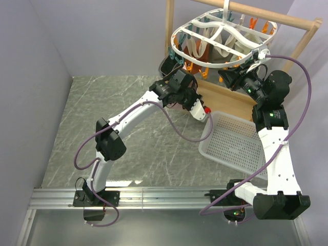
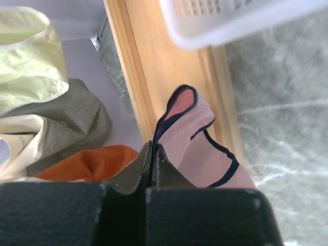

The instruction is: Clip the underwear to the hanger

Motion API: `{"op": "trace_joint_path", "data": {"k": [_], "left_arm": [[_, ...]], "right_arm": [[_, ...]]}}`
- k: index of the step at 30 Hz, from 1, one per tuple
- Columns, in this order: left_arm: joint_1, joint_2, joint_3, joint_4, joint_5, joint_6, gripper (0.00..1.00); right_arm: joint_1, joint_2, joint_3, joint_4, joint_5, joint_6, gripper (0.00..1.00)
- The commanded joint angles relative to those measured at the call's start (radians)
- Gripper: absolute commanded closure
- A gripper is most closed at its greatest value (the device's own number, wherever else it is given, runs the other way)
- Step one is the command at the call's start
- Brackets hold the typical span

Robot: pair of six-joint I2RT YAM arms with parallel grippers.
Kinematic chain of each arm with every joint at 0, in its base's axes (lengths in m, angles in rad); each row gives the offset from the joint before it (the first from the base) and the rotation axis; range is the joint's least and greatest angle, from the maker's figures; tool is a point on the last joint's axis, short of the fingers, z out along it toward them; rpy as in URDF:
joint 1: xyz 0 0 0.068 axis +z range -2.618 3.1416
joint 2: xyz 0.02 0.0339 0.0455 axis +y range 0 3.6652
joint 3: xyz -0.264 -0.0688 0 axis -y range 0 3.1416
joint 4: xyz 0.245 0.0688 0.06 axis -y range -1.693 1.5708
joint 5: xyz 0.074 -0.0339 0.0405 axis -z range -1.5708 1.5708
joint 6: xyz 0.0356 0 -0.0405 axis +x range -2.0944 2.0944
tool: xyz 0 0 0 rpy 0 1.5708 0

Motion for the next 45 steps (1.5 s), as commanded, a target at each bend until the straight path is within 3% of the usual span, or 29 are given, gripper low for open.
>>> {"op": "trace_joint_path", "data": {"k": [1, 9, 13, 18, 25, 34, 41, 45], "left_arm": [[0.000, -0.031, 0.053, -0.052, 0.102, -0.190, 1.00], [0.003, -0.107, 0.041, -0.064, 0.231, -0.512, 1.00], [0.010, -0.143, 0.029, 0.002, 0.238, -0.743, 1.00], [0.010, -0.212, -0.046, 0.123, 0.215, -0.923, 1.00], [0.010, -0.230, -0.040, 0.187, 0.194, -1.197, 1.00], [-0.030, -0.268, -0.097, 0.319, -0.044, -1.229, 1.00], [-0.070, -0.357, -0.295, 0.583, -0.232, -1.209, 1.00], [-0.075, -0.362, -0.309, 0.663, -0.295, -1.207, 1.00]], "right_arm": [[0.007, -0.009, 0.004, 0.052, -0.007, 0.009, 1.00], [0.008, -0.011, -0.002, 0.053, -0.002, 0.017, 1.00], [0.008, -0.012, -0.010, 0.058, -0.002, 0.023, 1.00], [0.008, -0.009, -0.008, 0.061, -0.002, 0.023, 1.00], [0.008, -0.011, -0.010, 0.067, -0.004, 0.029, 1.00], [0.008, -0.018, -0.027, 0.073, -0.016, 0.066, 1.00], [0.007, -0.015, -0.036, 0.063, -0.019, 0.080, 1.00], [0.008, -0.012, -0.042, 0.063, -0.019, 0.100, 1.00]]}}
